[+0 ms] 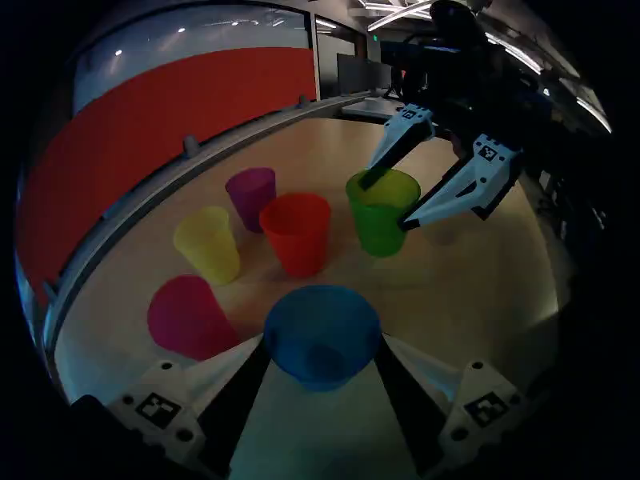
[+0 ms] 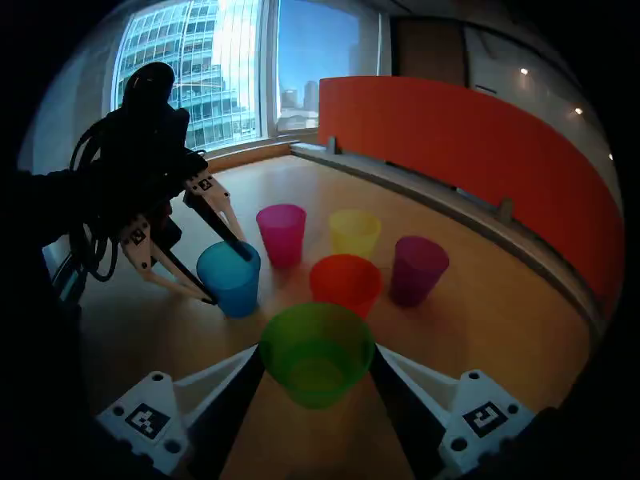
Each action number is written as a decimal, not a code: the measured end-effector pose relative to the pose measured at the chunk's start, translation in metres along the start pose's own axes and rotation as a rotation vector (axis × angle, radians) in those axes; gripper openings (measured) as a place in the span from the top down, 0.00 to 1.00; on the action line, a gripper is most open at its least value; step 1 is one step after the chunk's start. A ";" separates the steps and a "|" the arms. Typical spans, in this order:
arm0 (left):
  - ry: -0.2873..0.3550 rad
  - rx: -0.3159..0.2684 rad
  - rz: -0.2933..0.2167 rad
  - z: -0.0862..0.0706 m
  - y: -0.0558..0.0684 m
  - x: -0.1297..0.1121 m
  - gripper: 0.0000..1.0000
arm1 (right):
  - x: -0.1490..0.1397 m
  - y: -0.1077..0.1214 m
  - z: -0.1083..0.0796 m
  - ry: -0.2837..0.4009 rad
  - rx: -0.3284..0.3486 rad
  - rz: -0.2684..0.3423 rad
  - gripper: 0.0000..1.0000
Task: Pour water
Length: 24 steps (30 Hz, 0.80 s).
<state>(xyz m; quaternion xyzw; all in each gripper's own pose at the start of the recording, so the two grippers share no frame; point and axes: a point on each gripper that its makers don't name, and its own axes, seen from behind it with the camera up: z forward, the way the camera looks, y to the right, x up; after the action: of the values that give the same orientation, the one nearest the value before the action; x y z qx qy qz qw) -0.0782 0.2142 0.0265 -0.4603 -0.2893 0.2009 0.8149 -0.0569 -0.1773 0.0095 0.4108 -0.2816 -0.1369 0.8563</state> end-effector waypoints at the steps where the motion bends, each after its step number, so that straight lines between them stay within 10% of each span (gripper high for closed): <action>1: 0.000 0.000 -0.001 0.001 0.000 0.000 0.13 | -0.001 0.000 0.001 -0.002 0.000 0.001 0.08; 24: -0.013 -0.009 -0.020 0.004 -0.003 -0.009 0.13 | -0.022 0.001 0.012 -0.030 -0.002 0.015 0.08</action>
<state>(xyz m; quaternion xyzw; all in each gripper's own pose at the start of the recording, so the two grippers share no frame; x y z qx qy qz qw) -0.0879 0.2099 0.0280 -0.4598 -0.3003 0.1943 0.8128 -0.0814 -0.1741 0.0088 0.4057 -0.2975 -0.1368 0.8534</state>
